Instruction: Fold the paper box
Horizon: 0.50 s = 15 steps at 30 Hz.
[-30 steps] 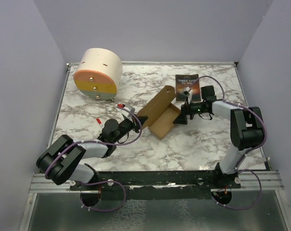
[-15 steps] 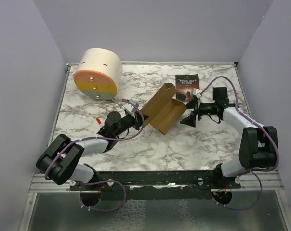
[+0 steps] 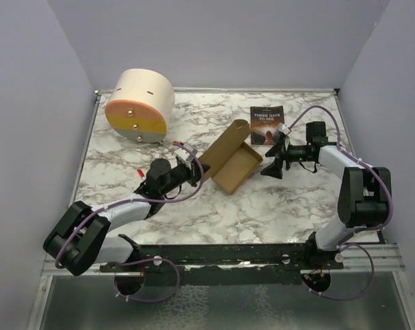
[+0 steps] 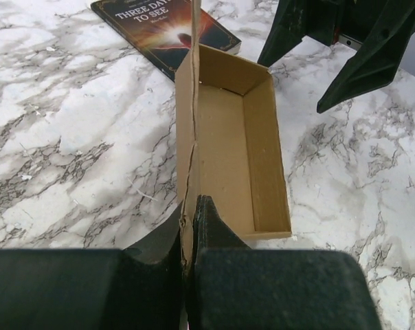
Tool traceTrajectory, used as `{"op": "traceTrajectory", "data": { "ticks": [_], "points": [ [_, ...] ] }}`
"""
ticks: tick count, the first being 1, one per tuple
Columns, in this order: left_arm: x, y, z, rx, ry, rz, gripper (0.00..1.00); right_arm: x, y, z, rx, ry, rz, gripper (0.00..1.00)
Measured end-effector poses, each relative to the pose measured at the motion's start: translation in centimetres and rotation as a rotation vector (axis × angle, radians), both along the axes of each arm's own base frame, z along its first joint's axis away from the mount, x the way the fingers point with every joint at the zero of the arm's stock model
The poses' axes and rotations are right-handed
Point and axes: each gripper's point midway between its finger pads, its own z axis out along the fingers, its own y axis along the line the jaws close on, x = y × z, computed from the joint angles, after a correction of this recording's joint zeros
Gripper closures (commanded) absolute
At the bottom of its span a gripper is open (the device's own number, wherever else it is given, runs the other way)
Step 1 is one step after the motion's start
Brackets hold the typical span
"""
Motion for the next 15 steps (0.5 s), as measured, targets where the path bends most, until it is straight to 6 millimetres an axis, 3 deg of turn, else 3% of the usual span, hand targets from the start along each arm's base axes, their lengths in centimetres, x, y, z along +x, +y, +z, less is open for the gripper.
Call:
{"op": "traceTrajectory", "data": {
  "ticks": [9,13,15],
  "points": [
    [-0.4,0.3,-0.4,0.022,0.019,-0.001,0.94,-1.2,-0.3,0.9,-0.012,-0.094,0.01,0.06],
    [-0.5,0.3,-0.8,0.024,0.049,0.002,0.87,-1.4,-0.4,0.7,-0.02,-0.116,0.013,0.1],
    [-0.4,0.2,-0.8,0.022,0.065,0.003,0.77,-1.3,-0.5,0.4,-0.035,-0.119,0.008,0.12]
  ]
}}
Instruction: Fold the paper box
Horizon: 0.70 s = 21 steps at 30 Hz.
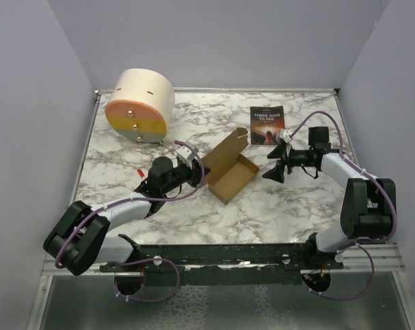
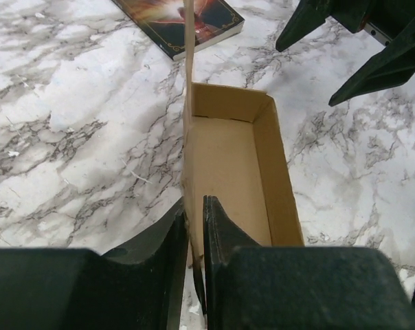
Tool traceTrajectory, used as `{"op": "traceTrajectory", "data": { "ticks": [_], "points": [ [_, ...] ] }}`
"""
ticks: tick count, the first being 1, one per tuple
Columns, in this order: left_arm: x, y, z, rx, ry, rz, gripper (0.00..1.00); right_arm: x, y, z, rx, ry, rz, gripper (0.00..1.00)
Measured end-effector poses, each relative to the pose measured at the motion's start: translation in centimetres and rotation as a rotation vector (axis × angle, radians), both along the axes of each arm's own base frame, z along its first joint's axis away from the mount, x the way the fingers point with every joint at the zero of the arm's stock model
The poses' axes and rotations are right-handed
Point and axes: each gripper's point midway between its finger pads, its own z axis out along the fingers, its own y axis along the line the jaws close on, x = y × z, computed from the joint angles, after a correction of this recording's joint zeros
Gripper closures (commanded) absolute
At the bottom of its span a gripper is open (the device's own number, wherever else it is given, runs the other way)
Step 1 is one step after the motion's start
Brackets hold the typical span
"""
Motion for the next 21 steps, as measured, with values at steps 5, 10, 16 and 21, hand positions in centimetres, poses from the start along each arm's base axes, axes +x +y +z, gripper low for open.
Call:
{"op": "traceTrajectory", "data": {
  "ticks": [5,10,16,21],
  "points": [
    [0.2,-0.4,0.3,-0.022,0.046,0.01,0.45,0.3,-0.3,-1.0,-0.025,0.014,-0.011,0.19],
    [0.8,-0.8,1.8,-0.071,0.084,0.02,0.34,0.3,-0.5,-2.0,-0.039,0.047,-0.019,0.26],
    [1.3,-0.1,2.9,-0.166,0.158,0.014,0.31,0.2,-0.5,-2.5,-0.043,0.062,-0.016,0.43],
    [2.8,0.3,4.1,-0.284,0.232,0.0,0.32,0.3,-0.5,-3.4,-0.043,0.108,-0.011,0.5]
  ]
}}
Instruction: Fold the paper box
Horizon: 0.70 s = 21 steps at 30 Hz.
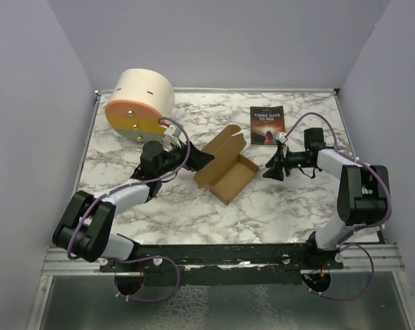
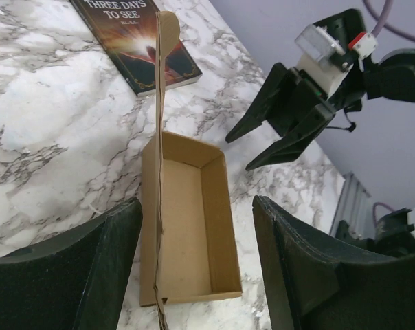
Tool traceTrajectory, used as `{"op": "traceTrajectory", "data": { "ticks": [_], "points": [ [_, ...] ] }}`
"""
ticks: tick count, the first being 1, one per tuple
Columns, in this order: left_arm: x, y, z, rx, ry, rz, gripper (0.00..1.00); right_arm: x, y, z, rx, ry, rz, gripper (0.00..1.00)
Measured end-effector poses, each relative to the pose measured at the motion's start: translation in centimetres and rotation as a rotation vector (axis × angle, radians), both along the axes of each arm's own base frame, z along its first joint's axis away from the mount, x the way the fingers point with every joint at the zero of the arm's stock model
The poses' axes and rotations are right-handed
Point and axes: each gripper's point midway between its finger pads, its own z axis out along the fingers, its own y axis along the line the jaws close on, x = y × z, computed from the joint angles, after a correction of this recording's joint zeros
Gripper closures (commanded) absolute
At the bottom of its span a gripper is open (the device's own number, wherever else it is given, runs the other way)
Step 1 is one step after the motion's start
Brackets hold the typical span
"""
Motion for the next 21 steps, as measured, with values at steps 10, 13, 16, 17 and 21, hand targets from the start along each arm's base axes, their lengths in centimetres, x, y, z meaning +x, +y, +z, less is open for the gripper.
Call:
{"op": "traceTrajectory", "data": {
  "ticks": [10,13,16,17,21],
  "points": [
    [0.3,-2.1,2.4,-0.237,0.119,-0.144,0.3,-0.2,0.1,-0.4,0.0,0.032,0.003,0.5],
    [0.2,-2.2,4.0,-0.33,0.116,-0.182,0.3,-0.3,0.1,-0.4,0.001,0.032,0.003,0.5],
    [0.1,-2.1,5.1,-0.405,0.124,-0.208,0.34,-0.3,0.1,-0.4,0.001,0.033,0.004,0.51],
    [0.1,-2.0,5.2,-0.423,0.127,-0.215,0.37,-0.3,0.1,-0.4,0.001,0.034,0.004,0.52],
    [0.5,-1.9,4.6,-0.451,0.178,-0.21,0.59,-0.4,0.3,-0.7,0.001,0.048,0.009,0.6]
  ]
}}
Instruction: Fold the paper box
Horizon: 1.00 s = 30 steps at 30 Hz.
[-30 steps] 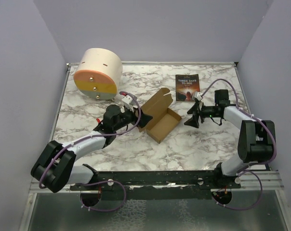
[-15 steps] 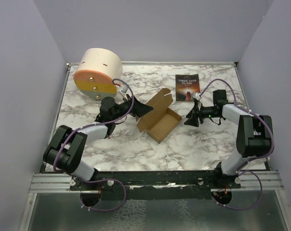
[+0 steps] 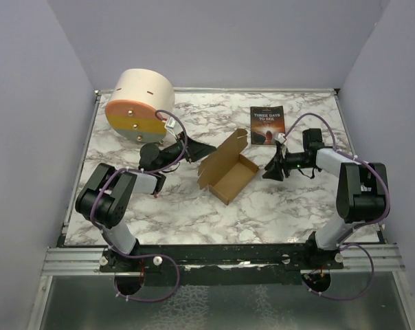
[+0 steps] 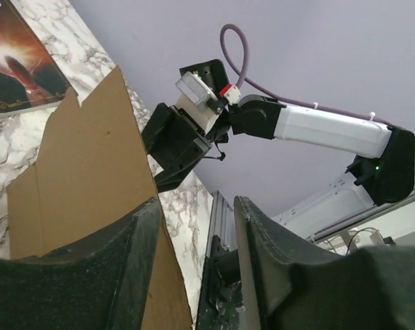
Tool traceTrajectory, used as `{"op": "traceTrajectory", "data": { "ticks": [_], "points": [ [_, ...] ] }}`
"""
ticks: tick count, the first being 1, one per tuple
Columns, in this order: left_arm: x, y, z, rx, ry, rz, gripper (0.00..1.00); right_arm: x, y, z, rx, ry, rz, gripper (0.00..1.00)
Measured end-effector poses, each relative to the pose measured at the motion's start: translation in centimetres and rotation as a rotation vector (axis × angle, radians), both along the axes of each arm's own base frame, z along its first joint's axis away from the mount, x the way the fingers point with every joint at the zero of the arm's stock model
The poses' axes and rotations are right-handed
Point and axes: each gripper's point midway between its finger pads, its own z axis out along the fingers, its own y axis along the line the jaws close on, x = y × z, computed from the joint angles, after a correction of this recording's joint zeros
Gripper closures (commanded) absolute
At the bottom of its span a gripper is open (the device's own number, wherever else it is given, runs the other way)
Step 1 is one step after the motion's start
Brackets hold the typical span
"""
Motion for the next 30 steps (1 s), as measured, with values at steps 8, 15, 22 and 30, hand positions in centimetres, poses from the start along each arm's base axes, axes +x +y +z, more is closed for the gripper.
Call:
{"op": "traceTrajectory", "data": {
  "ticks": [8,15,22,30],
  "points": [
    [1.0,-0.2,-2.9,0.044,0.074,0.007,0.91,-0.4,0.3,-0.9,-0.001,0.044,0.013,0.77],
    [2.1,-0.2,-6.3,0.155,0.117,0.045,0.89,-0.7,1.0,-1.2,-0.003,0.078,0.029,0.85],
    [3.3,-0.1,-10.1,0.269,0.165,0.077,0.89,-0.7,1.4,-2.3,-0.037,0.125,0.026,0.86],
    [4.3,-1.3,-13.3,0.346,0.204,0.057,0.9,-0.8,2.1,-3.1,-0.113,0.145,0.025,0.88]
  ]
}}
